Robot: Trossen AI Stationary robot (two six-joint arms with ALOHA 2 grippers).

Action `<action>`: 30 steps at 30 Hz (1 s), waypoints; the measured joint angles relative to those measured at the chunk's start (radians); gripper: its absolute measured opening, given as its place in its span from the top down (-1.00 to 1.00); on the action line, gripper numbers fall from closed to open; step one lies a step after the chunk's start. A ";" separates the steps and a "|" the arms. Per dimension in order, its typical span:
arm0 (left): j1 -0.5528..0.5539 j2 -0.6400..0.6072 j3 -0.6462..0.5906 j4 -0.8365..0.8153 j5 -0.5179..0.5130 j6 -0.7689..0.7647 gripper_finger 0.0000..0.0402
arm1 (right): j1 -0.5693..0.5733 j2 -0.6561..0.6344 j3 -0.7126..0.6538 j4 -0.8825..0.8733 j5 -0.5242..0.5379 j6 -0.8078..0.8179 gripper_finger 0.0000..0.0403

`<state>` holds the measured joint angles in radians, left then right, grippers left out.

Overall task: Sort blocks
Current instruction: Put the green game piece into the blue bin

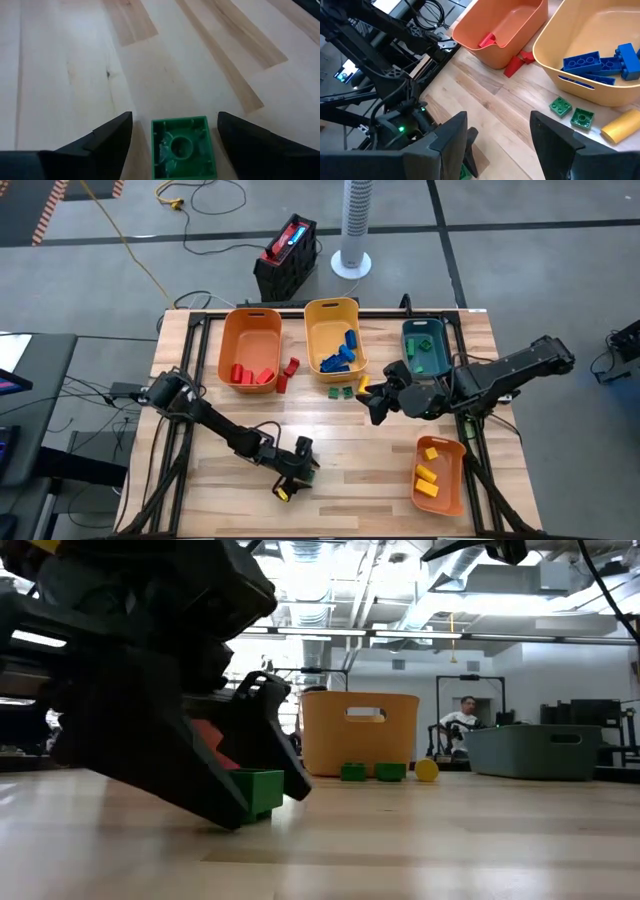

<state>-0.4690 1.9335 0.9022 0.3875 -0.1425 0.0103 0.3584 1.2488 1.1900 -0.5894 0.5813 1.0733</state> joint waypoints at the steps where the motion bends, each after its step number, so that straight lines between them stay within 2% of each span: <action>1: 0.001 0.000 -0.003 -0.005 0.000 -0.007 -0.38 | 0.000 0.000 0.000 0.001 0.000 0.000 -0.13; 4: 0.004 -0.001 -0.006 -0.013 0.005 -0.015 -0.16 | 0.000 0.000 0.000 0.000 0.000 0.000 -0.13; 8: 0.003 -0.002 -0.006 -0.016 0.009 -0.018 0.31 | 0.000 0.000 0.000 0.000 -0.003 -0.001 -0.13; 9: 0.003 -0.005 -0.006 -0.022 0.007 -0.027 0.36 | 0.001 0.000 0.000 0.000 -0.008 -0.005 -0.13; 14: 0.011 -0.065 -0.009 -0.095 -0.036 -0.085 0.35 | 0.013 0.000 0.000 -0.006 -0.126 0.011 -0.13; 17: 0.017 -0.157 -0.009 -0.161 -0.156 -0.072 0.35 | 0.044 0.000 0.000 -0.015 -0.182 0.077 -0.13; 22: 0.028 -0.327 -0.009 -0.226 -0.415 0.156 0.35 | 0.122 0.000 -0.001 -0.012 -0.137 0.109 -0.13; 26: 0.046 -0.428 -0.007 -0.182 -0.599 0.310 0.35 | 0.132 0.005 -0.001 0.020 -0.073 0.098 -0.13; 28: 0.055 -0.456 0.004 -0.163 -0.665 0.368 0.35 | 0.121 0.019 -0.001 0.074 -0.056 0.069 -0.13; 30: 0.066 -0.464 0.028 -0.140 -0.687 0.428 0.35 | 0.105 0.045 -0.001 0.158 -0.055 0.036 -0.13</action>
<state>-0.4032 1.4693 0.9302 0.2477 -0.8292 0.4378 0.4639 1.2941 1.1889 -0.4316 0.5259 1.1089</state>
